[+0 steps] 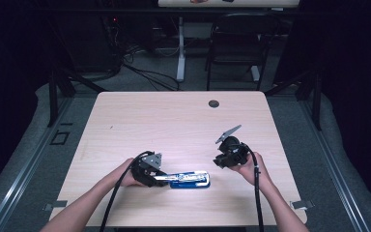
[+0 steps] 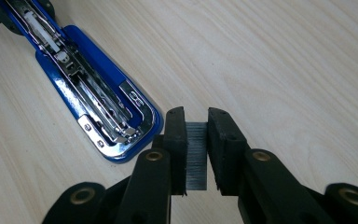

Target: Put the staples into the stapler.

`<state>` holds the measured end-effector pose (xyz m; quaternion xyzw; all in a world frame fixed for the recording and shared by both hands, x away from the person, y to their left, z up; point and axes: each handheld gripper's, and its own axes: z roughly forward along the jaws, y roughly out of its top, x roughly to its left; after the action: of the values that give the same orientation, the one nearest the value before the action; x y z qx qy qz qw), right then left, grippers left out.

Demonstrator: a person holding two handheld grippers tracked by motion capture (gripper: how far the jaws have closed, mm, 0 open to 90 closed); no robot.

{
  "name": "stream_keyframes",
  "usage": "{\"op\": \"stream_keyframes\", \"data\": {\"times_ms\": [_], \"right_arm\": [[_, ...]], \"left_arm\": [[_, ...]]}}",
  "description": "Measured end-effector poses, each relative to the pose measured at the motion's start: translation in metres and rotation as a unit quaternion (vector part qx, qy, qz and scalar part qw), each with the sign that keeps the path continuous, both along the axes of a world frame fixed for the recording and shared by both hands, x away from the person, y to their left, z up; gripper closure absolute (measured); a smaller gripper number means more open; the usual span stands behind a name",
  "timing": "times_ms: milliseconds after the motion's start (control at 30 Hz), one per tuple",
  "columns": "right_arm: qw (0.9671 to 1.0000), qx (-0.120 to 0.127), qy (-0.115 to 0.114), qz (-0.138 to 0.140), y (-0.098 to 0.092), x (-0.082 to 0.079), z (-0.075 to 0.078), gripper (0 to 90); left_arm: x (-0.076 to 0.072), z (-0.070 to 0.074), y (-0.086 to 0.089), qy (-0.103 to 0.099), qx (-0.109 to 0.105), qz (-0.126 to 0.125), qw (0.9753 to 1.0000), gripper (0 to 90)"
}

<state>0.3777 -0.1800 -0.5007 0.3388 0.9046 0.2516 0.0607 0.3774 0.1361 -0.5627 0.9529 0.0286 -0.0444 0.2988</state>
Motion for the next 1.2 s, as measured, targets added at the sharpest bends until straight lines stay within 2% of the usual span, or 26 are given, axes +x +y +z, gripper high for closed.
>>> {"op": "stream_keyframes", "data": {"times_ms": [200, 400, 633, 700, 967, 1067, 1200], "right_arm": [[0.9998, -0.005, -0.007, 0.016, 0.009, 0.004, 0.004, 78.7], [0.9992, -0.002, -0.028, 0.03, 0.021, 0.01, 0.011, 78.8], [0.9982, 0.001, -0.031, 0.052, 0.034, 0.012, 0.015, 78.7], [0.9979, -0.005, -0.032, 0.056, 0.038, 0.013, 0.016, 78.7], [0.9949, 0.021, -0.03, 0.094, 0.048, 0.01, 0.014, 78.8], [0.9934, 0.026, -0.03, 0.107, 0.052, 0.008, 0.013, 78.7], [0.9916, 0.031, -0.023, 0.124, 0.056, 0.005, 0.011, 78.8]], "left_arm": [[0.0, 0.0, 0.0, 0.0, 0.003, -0.002, 1.0, 65.3], [0.002, 0.0, -0.001, 0.0, 0.004, -0.01, 0.9999, 65.2], [0.004, -0.001, 0.0, 0.004, -0.001, -0.015, 0.9999, 65.2], [0.005, 0.0, 0.0, 0.006, 0.0, -0.017, 0.9998, 65.2], [0.008, -0.002, 0.001, 0.013, -0.008, -0.02, 0.9997, 65.0], [0.008, 0.0, 0.0, 0.011, 0.002, -0.024, 0.9996, 65.0], [0.009, 0.0, -0.001, 0.012, 0.005, -0.025, 0.9996, 64.5]]}}
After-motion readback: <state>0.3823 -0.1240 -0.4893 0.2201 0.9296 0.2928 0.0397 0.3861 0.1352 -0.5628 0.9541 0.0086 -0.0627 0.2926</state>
